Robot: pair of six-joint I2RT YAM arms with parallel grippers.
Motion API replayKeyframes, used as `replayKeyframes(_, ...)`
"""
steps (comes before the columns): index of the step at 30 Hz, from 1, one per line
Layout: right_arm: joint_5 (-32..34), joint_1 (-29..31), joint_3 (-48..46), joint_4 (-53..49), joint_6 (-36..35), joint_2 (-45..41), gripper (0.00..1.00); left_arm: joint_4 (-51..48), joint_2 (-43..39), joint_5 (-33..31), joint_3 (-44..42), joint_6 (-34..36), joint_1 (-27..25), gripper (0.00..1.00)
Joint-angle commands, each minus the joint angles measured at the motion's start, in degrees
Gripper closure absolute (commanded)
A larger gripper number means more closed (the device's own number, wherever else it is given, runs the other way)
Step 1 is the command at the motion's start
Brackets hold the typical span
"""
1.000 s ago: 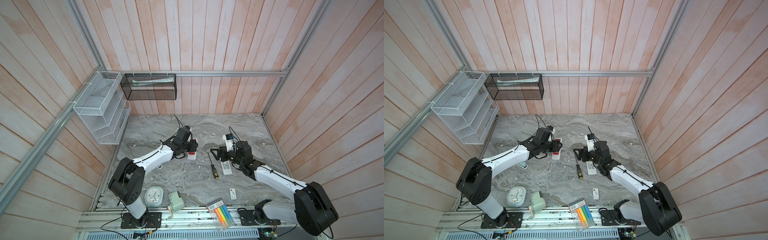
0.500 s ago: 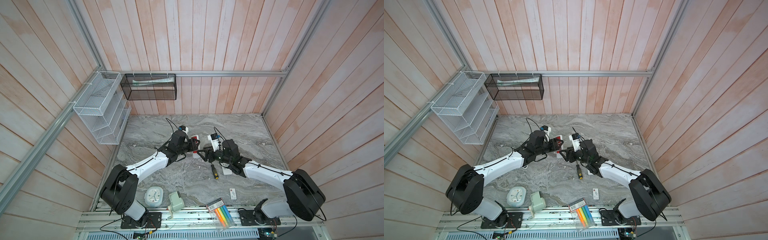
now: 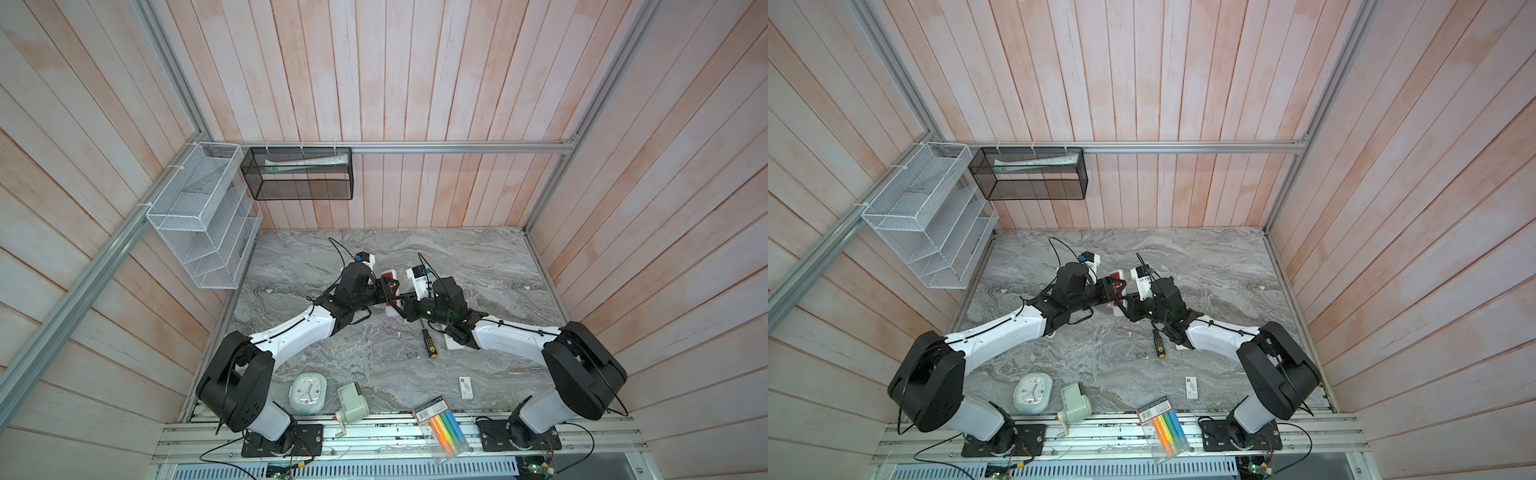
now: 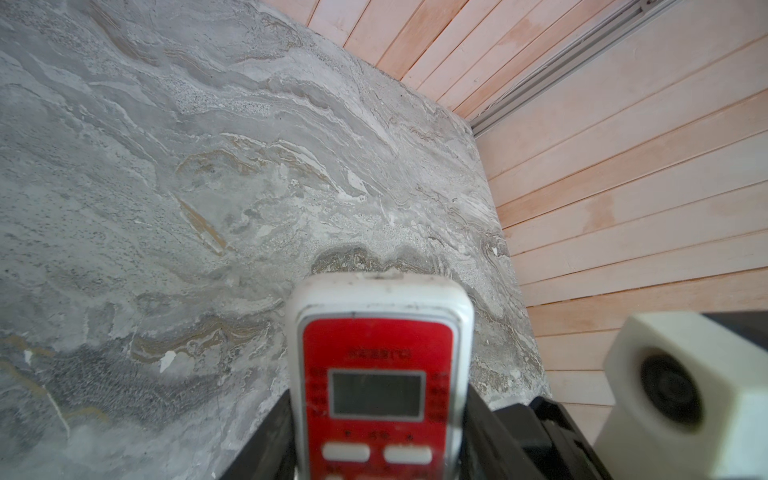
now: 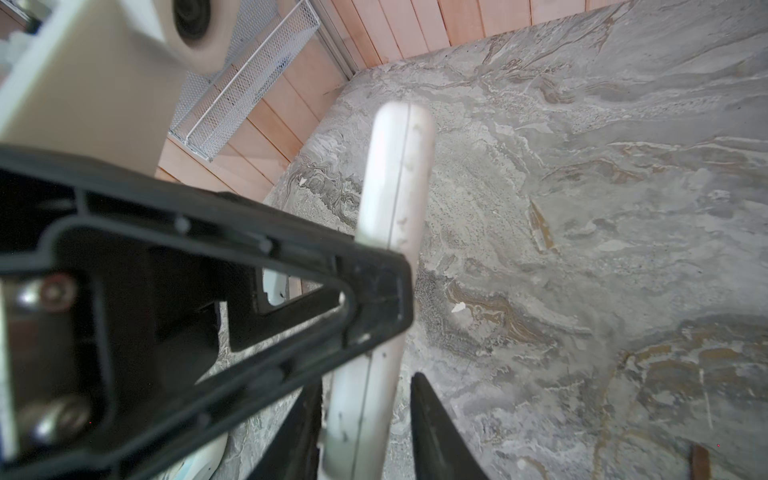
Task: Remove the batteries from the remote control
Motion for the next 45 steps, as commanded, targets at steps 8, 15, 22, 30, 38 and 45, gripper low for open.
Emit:
replayKeyframes(8, 0.76, 1.01, 2.04, 1.87, -1.06, 2.03, 0.94, 1.82, -1.65, -0.55, -0.27, -0.74, -0.22, 0.56)
replayKeyframes(15, 7.19, 2.39, 1.25, -0.78, -9.9, 0.77, 0.98, -3.25, -2.7, -1.11, 2.18, -0.2, 0.06, 0.0)
replayKeyframes(22, 25.09, 6.29, -1.71, -1.74, -28.55, -2.09, 0.98, -10.18, -9.36, 4.12, 2.74, 1.2, 5.0, 0.0)
replayKeyframes(30, 41.54, 12.32, -8.48, 9.93, -50.58, -4.7, 0.97, -12.99, -15.18, 12.51, -0.76, -1.52, 11.45, 0.0)
replayKeyframes(38, 54.51, 18.05, -10.57, 24.61, -68.77, -0.11, 0.97, -13.37, -13.92, 16.24, -0.42, -1.53, 12.18, 0.0)
replayKeyframes(45, 58.26, 20.2, -11.64, 36.51, -80.94, 3.36, 0.98, -9.1, -12.84, 21.01, -2.71, -4.59, 12.86, 0.0)
